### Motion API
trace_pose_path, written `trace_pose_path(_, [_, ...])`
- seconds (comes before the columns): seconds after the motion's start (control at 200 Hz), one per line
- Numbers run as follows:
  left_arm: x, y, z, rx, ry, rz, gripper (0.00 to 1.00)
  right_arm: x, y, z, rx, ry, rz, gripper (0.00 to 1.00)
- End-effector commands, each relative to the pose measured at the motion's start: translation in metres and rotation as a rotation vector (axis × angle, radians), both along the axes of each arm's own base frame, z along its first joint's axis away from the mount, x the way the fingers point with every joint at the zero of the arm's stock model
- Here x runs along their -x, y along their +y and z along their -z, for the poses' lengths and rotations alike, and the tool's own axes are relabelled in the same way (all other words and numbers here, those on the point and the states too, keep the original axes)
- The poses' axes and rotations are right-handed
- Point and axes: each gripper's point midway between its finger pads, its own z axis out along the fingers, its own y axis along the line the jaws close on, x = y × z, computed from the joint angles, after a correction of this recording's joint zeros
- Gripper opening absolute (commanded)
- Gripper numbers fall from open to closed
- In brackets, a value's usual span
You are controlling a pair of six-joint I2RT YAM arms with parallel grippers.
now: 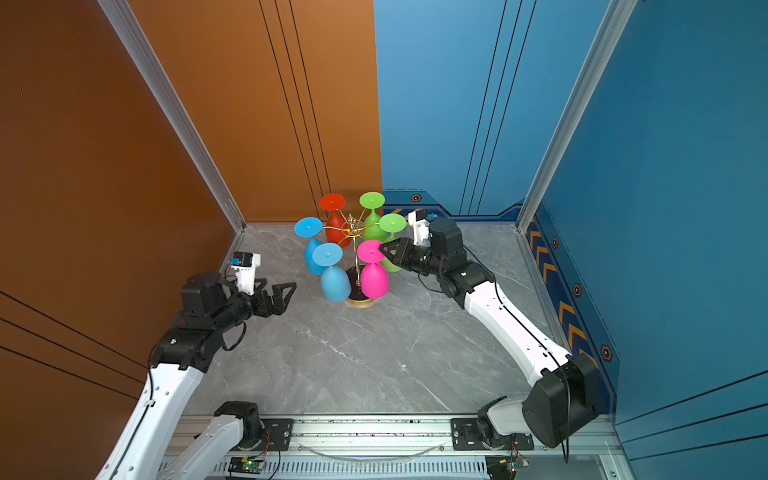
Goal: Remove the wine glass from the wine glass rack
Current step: 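Grip the magenta glass foot with the right gripper and slide it off the rack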
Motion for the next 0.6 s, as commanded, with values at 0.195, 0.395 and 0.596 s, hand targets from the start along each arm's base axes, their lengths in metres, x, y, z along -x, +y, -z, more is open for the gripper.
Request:
trace_pose_path(0.195, [0.0033,-0.0066,-0.0060,0.002,-0.024,0.033,0.98,0.0002,0.0063,-0.0137,-0.028,-0.023,-0.024,0.19])
trace_pose_path(0.395, [0.0034,-0.0065,-0.0056,0.000,-0.024,0.031,0.98,0.0012,0.0041,-0.0169,-0.033,-0.028,-0.017,0.13])
trace_pose_path(0.596, [0.0026,-0.0060,-0.0056,0.001,-0.024,0.027,0.98,0.0034,0.0040,-0.0211,-0.048,-0.031,-0.018,0.09])
